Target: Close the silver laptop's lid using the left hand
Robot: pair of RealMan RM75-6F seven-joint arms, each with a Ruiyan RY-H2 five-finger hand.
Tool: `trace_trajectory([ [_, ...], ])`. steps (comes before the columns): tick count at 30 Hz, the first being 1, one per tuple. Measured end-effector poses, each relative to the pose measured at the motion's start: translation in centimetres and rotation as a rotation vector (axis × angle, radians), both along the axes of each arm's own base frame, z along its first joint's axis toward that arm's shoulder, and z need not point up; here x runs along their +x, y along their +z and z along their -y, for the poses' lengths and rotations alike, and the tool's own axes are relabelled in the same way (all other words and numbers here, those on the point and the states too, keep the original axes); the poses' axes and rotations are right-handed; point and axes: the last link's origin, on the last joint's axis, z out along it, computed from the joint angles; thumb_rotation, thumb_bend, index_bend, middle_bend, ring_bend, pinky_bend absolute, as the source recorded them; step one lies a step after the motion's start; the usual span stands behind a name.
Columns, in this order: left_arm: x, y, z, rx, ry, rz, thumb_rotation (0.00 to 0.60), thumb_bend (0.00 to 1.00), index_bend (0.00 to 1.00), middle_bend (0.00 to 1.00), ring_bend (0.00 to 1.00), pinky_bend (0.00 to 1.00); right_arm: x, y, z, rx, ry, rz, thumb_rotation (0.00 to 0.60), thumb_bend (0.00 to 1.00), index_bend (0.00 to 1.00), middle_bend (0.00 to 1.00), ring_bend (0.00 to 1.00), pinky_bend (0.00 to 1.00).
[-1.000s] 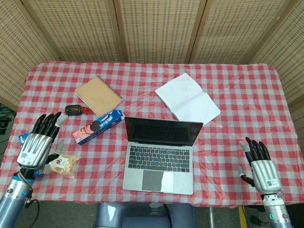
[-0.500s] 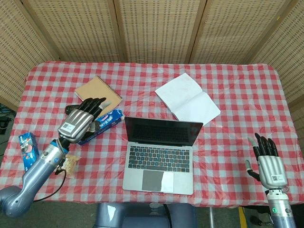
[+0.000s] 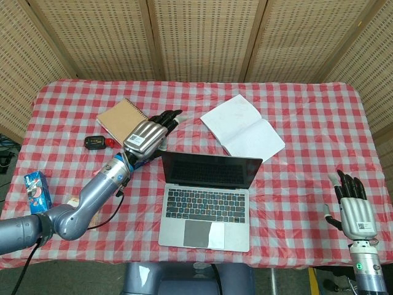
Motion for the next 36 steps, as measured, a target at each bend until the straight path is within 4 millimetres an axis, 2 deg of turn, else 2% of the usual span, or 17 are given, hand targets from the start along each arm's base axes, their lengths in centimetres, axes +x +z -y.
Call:
trace_trajectory([
  [8,3.1,-2.4,-0.5,-0.065,0.014,-0.030,0.600,1.00,0.08,0.00,0.04,0.19,0.0,-0.1,0.0,0.007,-0.001,0.003,0.600,0.63,0.00,0.00,0.00,0.00],
  [18,5.2,-4.7,-0.4,-0.167,0.053,-0.048,0.600,1.00,0.11,0.00,0.04,0.19,-0.2,0.1,0.1,0.001,-0.006,0.010,0.600,0.63,0.00,0.00,0.00,0.00],
  [24,5.9,-5.7,-0.1,-0.195,0.066,-0.047,0.600,1.00,0.16,0.01,0.08,0.22,-0.2,0.2,0.1,-0.003,-0.007,0.016,0.600,0.63,0.00,0.00,0.00,0.00],
  [36,6.5,-6.8,1.0,-0.238,0.061,-0.023,0.600,1.00,0.38,0.25,0.31,0.40,-0.1,0.2,0.1,-0.001,-0.002,0.022,0.600,0.63,0.00,0.00,0.00,0.00],
])
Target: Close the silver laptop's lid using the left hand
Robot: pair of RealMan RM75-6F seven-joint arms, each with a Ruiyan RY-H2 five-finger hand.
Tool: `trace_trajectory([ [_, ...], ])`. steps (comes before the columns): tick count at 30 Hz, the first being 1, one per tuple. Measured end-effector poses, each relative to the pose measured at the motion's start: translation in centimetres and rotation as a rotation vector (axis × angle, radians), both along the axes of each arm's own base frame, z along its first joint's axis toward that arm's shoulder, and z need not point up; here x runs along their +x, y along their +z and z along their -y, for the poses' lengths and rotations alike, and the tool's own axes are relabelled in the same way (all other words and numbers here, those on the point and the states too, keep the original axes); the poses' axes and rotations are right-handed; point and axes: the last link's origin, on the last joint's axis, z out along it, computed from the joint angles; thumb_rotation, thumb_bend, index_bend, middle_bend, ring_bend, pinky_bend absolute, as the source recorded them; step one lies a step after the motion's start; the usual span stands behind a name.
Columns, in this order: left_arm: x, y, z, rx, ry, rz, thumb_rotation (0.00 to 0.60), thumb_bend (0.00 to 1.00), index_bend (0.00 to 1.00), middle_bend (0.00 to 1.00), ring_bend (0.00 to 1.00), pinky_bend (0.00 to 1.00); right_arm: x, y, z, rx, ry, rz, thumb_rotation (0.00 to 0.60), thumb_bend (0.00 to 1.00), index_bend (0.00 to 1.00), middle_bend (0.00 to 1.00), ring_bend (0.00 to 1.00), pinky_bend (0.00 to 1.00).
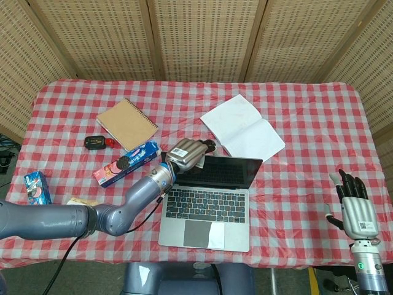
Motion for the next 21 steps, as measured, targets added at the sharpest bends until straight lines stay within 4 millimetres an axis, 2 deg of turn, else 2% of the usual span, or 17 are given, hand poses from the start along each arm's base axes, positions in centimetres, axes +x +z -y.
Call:
trace_trajectory([
  [4,0.0,0.0,0.2,-0.012,0.009,0.012,0.600,1.00,0.46,0.34,0.39,0.44,0.1,0.0,0.0,-0.001,0.004,0.000,0.600,0.63,0.00,0.00,0.00,0.00],
  [7,0.1,0.0,0.4,-0.022,0.012,0.031,0.600,1.00,0.49,0.37,0.41,0.46,0.1,0.0,0.0,0.000,0.004,0.000,0.600,0.64,0.01,0.00,0.00,0.00],
  [21,-0.1,0.4,2.8,-0.130,0.014,0.071,0.600,1.00,0.50,0.38,0.42,0.46,0.3,0.3,-0.2,-0.012,0.012,0.007,0.600,0.65,0.01,0.00,0.00,0.00],
])
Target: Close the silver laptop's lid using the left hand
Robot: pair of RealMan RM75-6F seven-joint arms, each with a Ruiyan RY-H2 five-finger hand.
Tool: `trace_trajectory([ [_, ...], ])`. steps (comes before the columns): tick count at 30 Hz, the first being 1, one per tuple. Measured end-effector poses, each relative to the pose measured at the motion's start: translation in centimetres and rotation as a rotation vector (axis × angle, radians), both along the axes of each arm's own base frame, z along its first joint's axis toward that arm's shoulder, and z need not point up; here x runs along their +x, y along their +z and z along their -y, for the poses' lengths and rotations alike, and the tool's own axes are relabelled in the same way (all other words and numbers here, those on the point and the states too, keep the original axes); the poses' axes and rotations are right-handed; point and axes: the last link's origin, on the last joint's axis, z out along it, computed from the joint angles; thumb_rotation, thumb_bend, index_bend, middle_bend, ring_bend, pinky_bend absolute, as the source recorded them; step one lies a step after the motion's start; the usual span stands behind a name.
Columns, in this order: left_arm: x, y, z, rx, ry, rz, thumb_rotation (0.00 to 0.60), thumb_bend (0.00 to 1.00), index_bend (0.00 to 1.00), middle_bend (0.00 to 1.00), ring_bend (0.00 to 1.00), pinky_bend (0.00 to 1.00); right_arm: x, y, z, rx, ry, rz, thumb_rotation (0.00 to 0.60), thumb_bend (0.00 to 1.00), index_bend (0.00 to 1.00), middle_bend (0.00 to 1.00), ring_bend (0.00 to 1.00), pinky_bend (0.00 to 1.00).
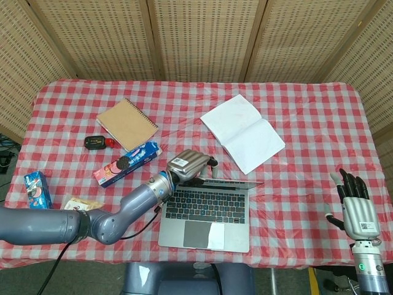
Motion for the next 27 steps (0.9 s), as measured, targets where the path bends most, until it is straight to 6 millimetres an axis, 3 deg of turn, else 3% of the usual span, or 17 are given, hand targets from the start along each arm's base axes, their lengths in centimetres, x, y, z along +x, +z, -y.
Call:
trace_trajectory([
  [16,-3.1,0.1,3.5,-0.094,-0.010,-0.018,0.600,1.00,0.50,0.38,0.42,0.46,0.5,-0.2,-0.3,0.013,0.018,0.002,0.600,0.65,0.01,0.00,0.00,0.00],
  [27,-4.9,-0.8,5.6,-0.162,-0.018,-0.036,0.600,1.00,0.50,0.38,0.42,0.46,0.7,-0.4,-0.4,0.019,0.022,0.001,0.600,0.65,0.01,0.00,0.00,0.00],
])
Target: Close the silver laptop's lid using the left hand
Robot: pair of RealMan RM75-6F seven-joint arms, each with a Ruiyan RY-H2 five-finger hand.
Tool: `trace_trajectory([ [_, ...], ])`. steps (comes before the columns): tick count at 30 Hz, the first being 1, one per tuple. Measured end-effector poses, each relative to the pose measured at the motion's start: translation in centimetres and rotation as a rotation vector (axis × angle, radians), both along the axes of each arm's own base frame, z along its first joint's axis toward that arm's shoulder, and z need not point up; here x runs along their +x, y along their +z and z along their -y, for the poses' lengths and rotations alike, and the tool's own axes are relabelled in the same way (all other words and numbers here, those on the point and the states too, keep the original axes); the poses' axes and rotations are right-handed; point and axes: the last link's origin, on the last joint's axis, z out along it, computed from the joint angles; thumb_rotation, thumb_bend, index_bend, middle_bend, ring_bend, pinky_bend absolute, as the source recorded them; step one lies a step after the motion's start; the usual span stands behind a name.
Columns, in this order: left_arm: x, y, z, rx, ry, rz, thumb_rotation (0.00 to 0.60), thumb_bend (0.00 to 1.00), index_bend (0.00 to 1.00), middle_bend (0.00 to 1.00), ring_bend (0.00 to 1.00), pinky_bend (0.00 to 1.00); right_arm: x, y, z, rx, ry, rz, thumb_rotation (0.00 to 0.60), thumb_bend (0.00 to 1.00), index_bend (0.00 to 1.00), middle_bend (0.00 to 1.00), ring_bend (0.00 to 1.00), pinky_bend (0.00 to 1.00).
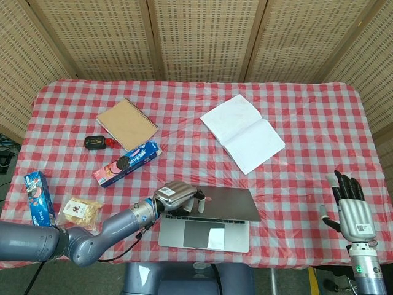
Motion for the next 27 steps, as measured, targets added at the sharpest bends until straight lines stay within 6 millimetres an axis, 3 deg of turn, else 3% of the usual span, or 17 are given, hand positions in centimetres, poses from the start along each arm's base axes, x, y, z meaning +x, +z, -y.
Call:
trace_trajectory([
  [27,-3.3,-3.1,2.2,-0.115,0.036,-0.057,0.600,1.00,0.50,0.38,0.42,0.46,0.0,0.1,-0.1,0.000,-0.007,0.009,0.600,0.66,0.01,0.00,0.00,0.00],
])
